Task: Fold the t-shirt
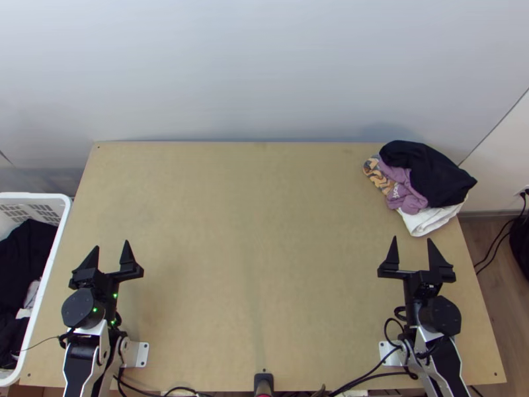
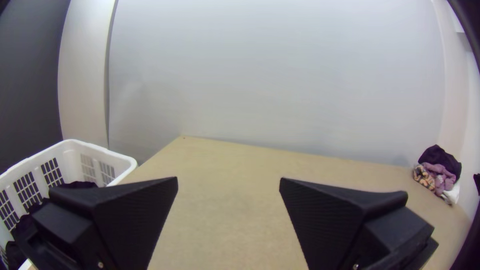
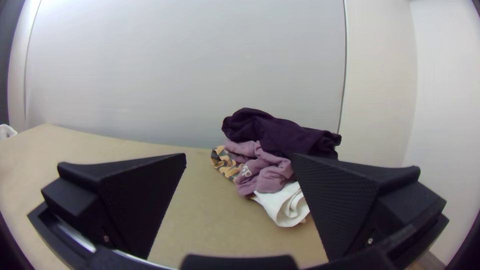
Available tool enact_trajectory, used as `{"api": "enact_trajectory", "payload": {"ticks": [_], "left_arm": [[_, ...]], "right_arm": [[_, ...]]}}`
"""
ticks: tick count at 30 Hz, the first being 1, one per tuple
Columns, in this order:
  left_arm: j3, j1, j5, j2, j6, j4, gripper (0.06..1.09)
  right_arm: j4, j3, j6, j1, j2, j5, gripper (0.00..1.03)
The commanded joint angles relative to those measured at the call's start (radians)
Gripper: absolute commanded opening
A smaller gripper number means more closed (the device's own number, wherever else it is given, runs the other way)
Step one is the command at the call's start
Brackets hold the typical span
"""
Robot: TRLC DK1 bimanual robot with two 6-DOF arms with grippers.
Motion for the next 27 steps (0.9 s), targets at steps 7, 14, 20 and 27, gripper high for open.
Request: {"api": "enact_trajectory", "payload": {"ticks": [7, 14, 20, 27], "left_arm": [[0.000, 0.000, 0.000, 0.000, 0.002, 0.000, 1.05], [0.000, 0.001, 0.000, 0.000, 0.002, 0.000, 1.05], [0.000, 0.000, 0.000, 0.000, 0.002, 0.002, 1.05], [0.000, -0.005, 0.003, 0.000, -0.001, 0.000, 1.05]], "right_arm": [[0.000, 0.000, 0.000, 0.000, 0.000, 0.000, 0.99], [0.000, 0.000, 0.000, 0.000, 0.000, 0.000, 0.99], [0.000, 0.000, 0.000, 0.000, 0.000, 0.000, 0.99], [0.000, 0.000, 0.000, -0.035, 0.000, 0.000, 0.99]]}}
